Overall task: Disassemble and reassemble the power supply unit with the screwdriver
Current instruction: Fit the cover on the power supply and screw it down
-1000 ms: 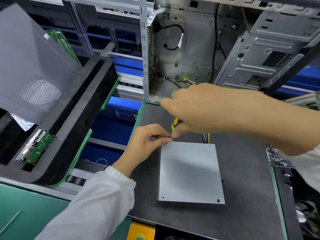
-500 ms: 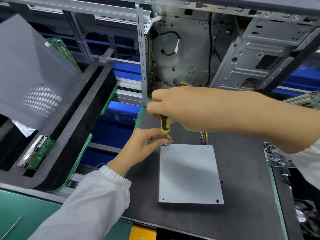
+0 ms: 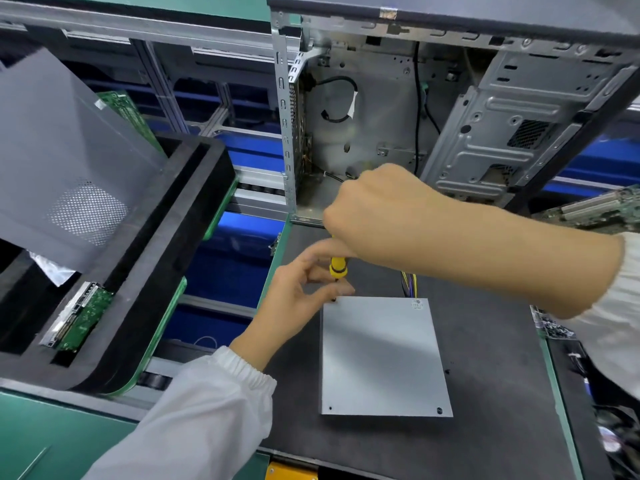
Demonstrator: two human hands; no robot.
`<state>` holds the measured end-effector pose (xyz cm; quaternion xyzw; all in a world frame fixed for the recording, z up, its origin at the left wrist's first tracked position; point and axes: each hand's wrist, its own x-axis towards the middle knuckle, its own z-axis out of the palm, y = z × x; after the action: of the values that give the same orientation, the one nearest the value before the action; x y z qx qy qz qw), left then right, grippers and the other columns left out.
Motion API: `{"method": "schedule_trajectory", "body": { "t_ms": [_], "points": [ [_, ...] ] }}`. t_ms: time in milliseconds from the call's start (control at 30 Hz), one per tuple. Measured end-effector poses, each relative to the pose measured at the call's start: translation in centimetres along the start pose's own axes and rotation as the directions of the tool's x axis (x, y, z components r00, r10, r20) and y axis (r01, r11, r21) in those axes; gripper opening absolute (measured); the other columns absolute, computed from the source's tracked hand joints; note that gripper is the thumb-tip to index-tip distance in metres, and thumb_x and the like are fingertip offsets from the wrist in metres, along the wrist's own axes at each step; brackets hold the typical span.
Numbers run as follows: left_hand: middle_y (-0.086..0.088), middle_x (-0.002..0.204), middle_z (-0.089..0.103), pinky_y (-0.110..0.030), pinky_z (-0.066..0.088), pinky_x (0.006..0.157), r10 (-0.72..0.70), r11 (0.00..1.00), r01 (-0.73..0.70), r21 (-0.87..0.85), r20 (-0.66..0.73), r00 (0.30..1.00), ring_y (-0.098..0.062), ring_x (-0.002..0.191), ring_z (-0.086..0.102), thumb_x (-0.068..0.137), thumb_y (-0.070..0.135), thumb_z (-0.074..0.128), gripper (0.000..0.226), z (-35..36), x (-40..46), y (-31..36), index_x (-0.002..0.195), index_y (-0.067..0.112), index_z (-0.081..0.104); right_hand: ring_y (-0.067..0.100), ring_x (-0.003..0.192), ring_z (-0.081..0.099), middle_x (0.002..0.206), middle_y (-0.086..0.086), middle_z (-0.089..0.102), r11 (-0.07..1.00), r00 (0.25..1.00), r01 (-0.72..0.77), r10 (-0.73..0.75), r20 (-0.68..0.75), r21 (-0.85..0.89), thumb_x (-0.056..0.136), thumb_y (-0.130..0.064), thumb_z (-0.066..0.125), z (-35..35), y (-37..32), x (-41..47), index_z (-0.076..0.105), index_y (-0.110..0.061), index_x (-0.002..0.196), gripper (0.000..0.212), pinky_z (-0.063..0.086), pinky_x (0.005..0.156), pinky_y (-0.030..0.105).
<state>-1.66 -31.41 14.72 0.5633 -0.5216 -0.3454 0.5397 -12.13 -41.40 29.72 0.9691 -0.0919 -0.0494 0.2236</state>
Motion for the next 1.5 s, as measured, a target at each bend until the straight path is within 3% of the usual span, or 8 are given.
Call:
{"method": "schedule_trajectory", "body": {
  "t_ms": [200, 433, 567, 767, 900, 1133, 1333, 1500],
  "points": [
    [0.006, 0.096, 0.075, -0.020, 0.050, 0.087, 0.010, 0.998, -0.012, 0.058, 0.042, 0.999, -0.007, 0.101, 0.067, 0.093, 0.003, 0.062, 0.009, 0.0, 0.5, -0.1, 0.096, 0.006, 0.069, 0.017, 0.059, 0.045, 0.105, 0.000, 0.036, 0.951, 0.980, 0.159, -0.185, 0.076, 0.265, 0.082, -0.010, 0.061, 0.5, 1.0, -0.6, 0.041, -0.023, 0.105, 0.033, 0.022, 0.044, 0.026],
    [0.011, 0.081, 0.069, -0.010, 0.046, 0.082, 0.060, 0.996, -0.053, 0.070, -0.094, 0.994, 0.001, 0.084, 0.064, 0.080, 0.004, 0.076, 0.029, 0.9, 0.8, -0.3, 0.090, 0.029, 0.065, 0.022, 0.051, 0.031, 0.058, 0.002, 0.026, 0.994, 0.994, -0.108, 0.108, -0.001, -0.006, 0.096, -0.027, 0.049, 1.1, 0.3, -0.4, 0.024, -0.017, 0.061, 0.043, 0.013, 0.043, 0.025],
    [0.005, 0.087, 0.076, -0.029, 0.055, 0.086, 0.014, 0.999, -0.014, -0.041, -0.011, 1.000, -0.015, 0.091, 0.072, 0.089, 0.015, 0.067, 0.015, 0.3, 0.8, -0.8, 0.100, 0.021, 0.061, 0.015, 0.051, 0.039, 0.101, 0.001, 0.037, 0.966, 0.990, 0.088, -0.111, 0.084, 0.242, 0.087, -0.011, 0.059, 1.5, 1.1, -1.0, 0.040, -0.020, 0.104, 0.027, 0.014, 0.043, 0.028],
    [-0.009, 0.080, 0.070, -0.030, 0.055, 0.075, -0.025, 0.996, 0.023, -0.092, -0.015, 1.000, -0.027, 0.081, 0.069, 0.078, 0.021, 0.075, 0.018, 1.1, 0.5, -0.5, 0.086, 0.027, 0.060, 0.025, 0.056, 0.047, 0.058, 0.000, 0.026, 0.994, 0.993, -0.111, 0.111, 0.034, -0.009, 0.096, -0.026, 0.043, 0.9, -0.3, -0.9, 0.033, -0.015, 0.089, 0.016, 0.012, 0.043, 0.028],
    [-0.003, 0.090, 0.076, -0.030, 0.055, 0.081, -0.036, 0.997, 0.037, -0.060, 0.015, 0.999, -0.018, 0.092, 0.071, 0.088, 0.000, 0.067, 0.014, 0.2, 0.7, -0.5, 0.082, 0.011, 0.062, 0.019, 0.067, 0.045, 0.095, 0.002, 0.042, 0.935, 0.986, -0.019, -0.041, 0.161, 0.354, 0.093, -0.022, 0.056, 0.9, 0.4, -1.3, 0.041, -0.020, 0.116, 0.028, 0.035, 0.050, 0.035],
    [0.006, 0.086, 0.070, -0.034, 0.054, 0.086, -0.015, 0.994, 0.015, 0.113, -0.006, 1.000, -0.015, 0.090, 0.067, 0.080, 0.008, 0.077, 0.017, 0.1, 0.5, -0.1, 0.082, 0.023, 0.070, 0.019, 0.046, 0.027, 0.059, 0.005, 0.034, 0.974, 0.967, -0.224, 0.228, 0.111, -0.045, 0.091, -0.064, 0.030, -0.4, -0.7, -0.7, 0.031, -0.011, 0.059, 0.061, 0.014, 0.045, 0.026],
    [0.011, 0.074, 0.071, -0.027, 0.054, 0.083, -0.045, 0.989, 0.053, 0.136, -0.064, 0.997, -0.005, 0.076, 0.067, 0.079, 0.008, 0.079, 0.027, -0.1, 0.8, -0.4, 0.084, 0.033, 0.068, 0.008, 0.059, 0.033, 0.099, -0.001, 0.037, 0.975, 0.972, 0.060, -0.106, 0.208, 0.214, 0.092, -0.009, 0.054, 0.1, 0.2, -1.4, 0.047, -0.020, 0.101, 0.016, 0.030, 0.055, 0.031],
    [0.006, 0.083, 0.076, -0.030, 0.057, 0.084, -0.041, 0.991, 0.049, 0.128, -0.064, 0.997, -0.014, 0.084, 0.073, 0.082, 0.006, 0.074, 0.020, 0.4, 0.2, -0.5, 0.085, 0.026, 0.073, 0.027, 0.056, 0.045, 0.065, 0.005, 0.040, 0.998, 0.998, 0.005, -0.009, 0.066, 0.066, 0.102, -0.036, 0.037, 1.3, 0.0, -1.3, 0.040, -0.007, 0.073, 0.041, 0.035, 0.052, 0.034]
  ]
}}
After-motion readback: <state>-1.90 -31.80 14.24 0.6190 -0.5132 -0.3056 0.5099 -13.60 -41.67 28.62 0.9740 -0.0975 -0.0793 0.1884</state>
